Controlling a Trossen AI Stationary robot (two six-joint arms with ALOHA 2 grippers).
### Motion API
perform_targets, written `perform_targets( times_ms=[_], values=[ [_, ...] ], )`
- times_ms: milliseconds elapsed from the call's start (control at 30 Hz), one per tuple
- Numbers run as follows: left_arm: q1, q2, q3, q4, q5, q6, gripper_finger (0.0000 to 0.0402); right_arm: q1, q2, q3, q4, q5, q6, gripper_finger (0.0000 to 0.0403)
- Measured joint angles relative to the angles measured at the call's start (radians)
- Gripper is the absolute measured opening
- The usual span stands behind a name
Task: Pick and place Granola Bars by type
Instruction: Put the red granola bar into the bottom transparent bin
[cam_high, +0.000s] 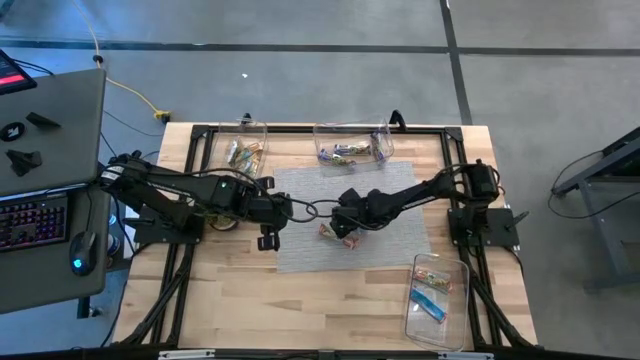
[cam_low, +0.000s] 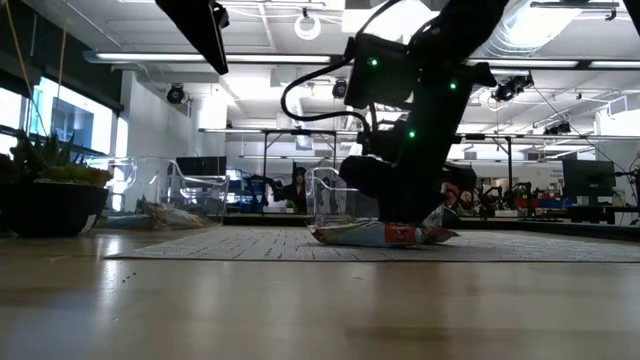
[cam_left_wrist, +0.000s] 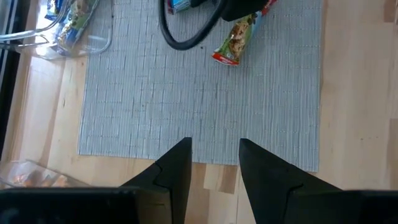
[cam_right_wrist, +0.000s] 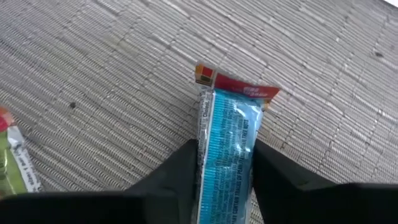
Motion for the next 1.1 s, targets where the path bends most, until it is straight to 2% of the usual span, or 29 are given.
perform_targets(
  times_ms=[133, 267, 400, 533, 667, 767, 833, 1000, 1100],
  values=[
    [0.0, 0.0, 0.0, 0.0, 0.0, 0.0, 0.0127, 0.0, -0.008, -0.002, 0.021, -0.022, -0.06, 0.0089],
    [0.0, 0.0, 0.0, 0.0, 0.0, 0.0, 0.0127, 0.003, -0.058, -0.006, 0.002, -0.12, -0.079, 0.007],
    [0.0, 0.0, 0.0, 0.0, 0.0, 0.0, 0.0127, 0.046, -0.19, -0.005, -0.013, -0.204, -0.099, 0.0067],
    [0.0, 0.0, 0.0, 0.0, 0.0, 0.0, 0.0127, 0.127, -0.353, -0.005, -0.029, -0.213, -0.104, 0.0067],
    [0.0, 0.0, 0.0, 0.0, 0.0, 0.0, 0.0127, 0.267, -0.526, -0.004, -0.077, -0.223, -0.063, 0.0062],
    [0.0, 0.0, 0.0, 0.0, 0.0, 0.0, 0.0127, 0.403, -0.608, -0.004, -0.146, -0.239, -0.054, 0.0058],
    [0.0, 0.0, 0.0, 0.001, 0.0, 0.0, 0.0127, 0.502, -0.637, -0.004, -0.184, -0.224, -0.029, 0.0058],
    [0.0, 0.0, 0.0, 0.0, 0.0, -0.021, 0.0127, 0.732, -0.647, -0.004, -0.201, -0.22, 0.184, 0.0061],
    [0.0, 0.0, 0.0, 0.001, 0.0, -0.037, 0.0127, 0.848, -0.636, -0.004, -0.216, -0.169, 0.308, 0.006]
  ],
)
